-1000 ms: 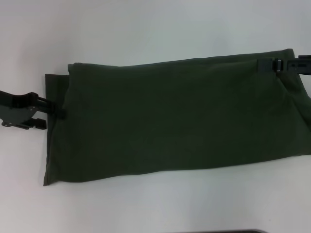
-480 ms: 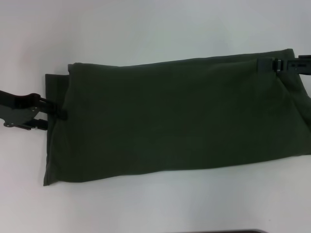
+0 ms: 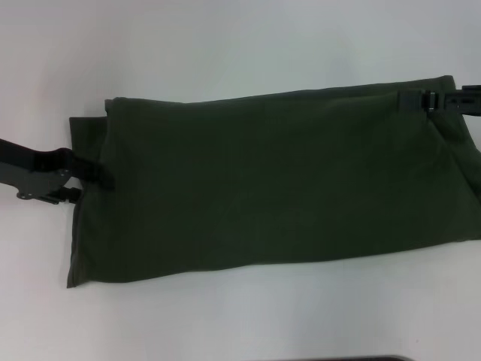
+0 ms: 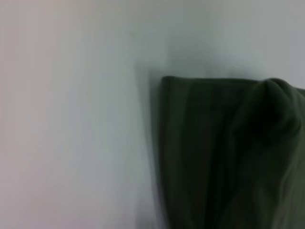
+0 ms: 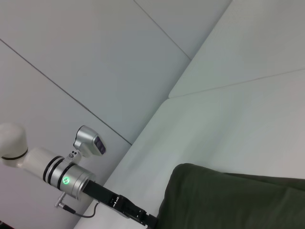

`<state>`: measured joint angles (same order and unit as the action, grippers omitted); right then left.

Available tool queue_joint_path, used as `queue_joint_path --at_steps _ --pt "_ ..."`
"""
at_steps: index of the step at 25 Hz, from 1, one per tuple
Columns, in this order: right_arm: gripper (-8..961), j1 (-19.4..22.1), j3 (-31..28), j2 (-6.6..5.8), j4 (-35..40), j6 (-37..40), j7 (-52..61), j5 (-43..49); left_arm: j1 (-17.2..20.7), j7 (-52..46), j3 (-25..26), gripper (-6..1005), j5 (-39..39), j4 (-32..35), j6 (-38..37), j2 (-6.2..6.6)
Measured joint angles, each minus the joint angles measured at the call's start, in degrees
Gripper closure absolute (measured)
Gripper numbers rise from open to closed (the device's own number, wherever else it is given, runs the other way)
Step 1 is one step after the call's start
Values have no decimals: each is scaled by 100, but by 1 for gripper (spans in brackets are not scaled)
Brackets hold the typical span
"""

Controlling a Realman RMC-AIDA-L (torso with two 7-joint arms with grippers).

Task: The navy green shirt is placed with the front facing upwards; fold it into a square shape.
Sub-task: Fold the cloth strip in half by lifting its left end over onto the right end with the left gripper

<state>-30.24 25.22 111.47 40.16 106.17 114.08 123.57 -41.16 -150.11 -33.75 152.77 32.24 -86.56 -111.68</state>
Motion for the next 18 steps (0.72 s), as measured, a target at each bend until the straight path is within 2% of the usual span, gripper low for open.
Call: queue_joint_path --at_steps 18 --pt "338 -19 0 -12 0 0 0 0 -239 106 -63 351 -12 10 -179 -180"
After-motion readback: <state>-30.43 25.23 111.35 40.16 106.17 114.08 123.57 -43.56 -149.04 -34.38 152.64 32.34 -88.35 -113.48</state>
